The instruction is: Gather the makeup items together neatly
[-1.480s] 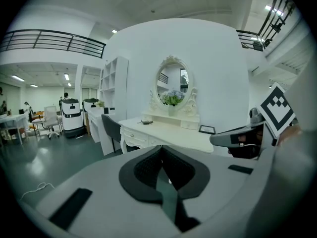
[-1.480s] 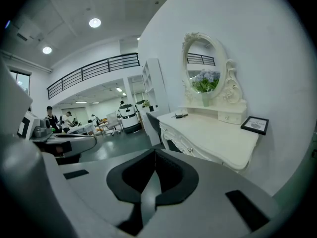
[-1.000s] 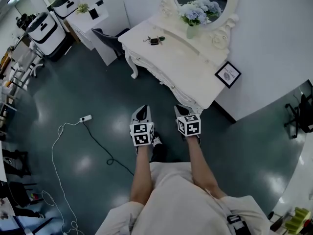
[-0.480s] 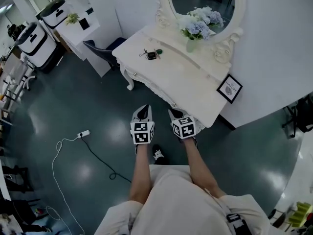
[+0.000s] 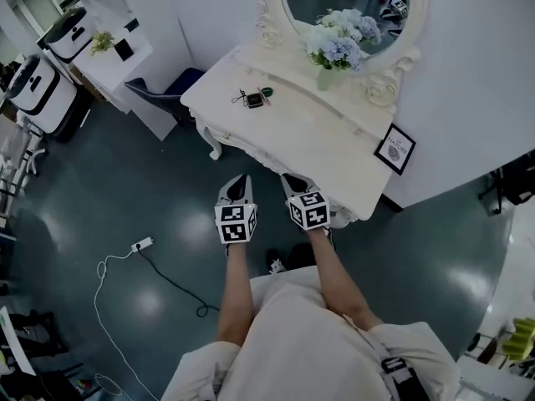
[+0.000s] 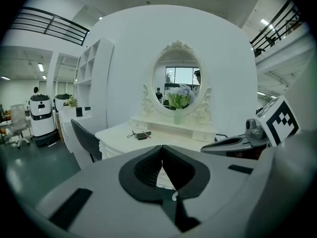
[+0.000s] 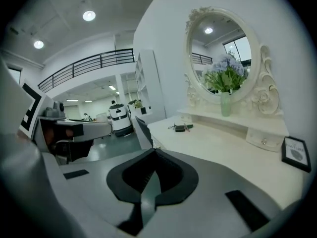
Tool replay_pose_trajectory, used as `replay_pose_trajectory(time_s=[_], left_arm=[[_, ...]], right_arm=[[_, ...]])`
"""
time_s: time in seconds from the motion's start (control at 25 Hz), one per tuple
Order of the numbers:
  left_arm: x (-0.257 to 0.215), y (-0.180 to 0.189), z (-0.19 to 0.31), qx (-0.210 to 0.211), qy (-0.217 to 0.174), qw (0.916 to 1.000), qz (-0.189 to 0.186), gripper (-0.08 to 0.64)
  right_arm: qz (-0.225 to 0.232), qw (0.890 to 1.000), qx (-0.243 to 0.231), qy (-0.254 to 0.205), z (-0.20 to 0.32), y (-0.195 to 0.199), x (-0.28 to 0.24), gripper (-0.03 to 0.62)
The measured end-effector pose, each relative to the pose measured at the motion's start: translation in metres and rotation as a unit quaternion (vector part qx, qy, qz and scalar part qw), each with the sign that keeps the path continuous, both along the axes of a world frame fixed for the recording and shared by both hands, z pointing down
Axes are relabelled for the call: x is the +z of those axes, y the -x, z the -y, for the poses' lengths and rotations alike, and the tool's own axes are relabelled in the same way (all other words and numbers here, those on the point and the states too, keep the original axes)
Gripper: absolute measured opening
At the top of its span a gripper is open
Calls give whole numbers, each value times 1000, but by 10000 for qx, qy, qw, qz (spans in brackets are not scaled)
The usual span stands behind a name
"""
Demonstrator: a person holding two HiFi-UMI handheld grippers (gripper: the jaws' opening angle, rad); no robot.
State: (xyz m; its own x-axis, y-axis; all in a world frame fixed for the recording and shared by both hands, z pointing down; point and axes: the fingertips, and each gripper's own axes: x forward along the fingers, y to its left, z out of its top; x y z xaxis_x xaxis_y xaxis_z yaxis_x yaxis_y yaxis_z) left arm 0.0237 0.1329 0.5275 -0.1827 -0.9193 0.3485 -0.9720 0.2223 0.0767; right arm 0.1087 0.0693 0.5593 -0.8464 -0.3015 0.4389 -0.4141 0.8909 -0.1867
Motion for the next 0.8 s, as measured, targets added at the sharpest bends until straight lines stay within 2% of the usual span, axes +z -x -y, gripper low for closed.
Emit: replay_pose_trajectory(time_s=[0.12,0.28,0.64,0.8], left_arm=[[0,9,5,-8,-31,10000,-82,15],[2,20,11,30,-35,9999,-144,15],[11,49,42,96,63,9998,-186,15],[11,70,58,87,96,9998,-164,15]], right_arm=[[-57,9996,138,-219,14,2,-5,40],[-55,9992,368,-151,29,5,-8,40],[-133,9999,37,34,52,38,8,40],[-124,9998,83,137,72,55,12,40]])
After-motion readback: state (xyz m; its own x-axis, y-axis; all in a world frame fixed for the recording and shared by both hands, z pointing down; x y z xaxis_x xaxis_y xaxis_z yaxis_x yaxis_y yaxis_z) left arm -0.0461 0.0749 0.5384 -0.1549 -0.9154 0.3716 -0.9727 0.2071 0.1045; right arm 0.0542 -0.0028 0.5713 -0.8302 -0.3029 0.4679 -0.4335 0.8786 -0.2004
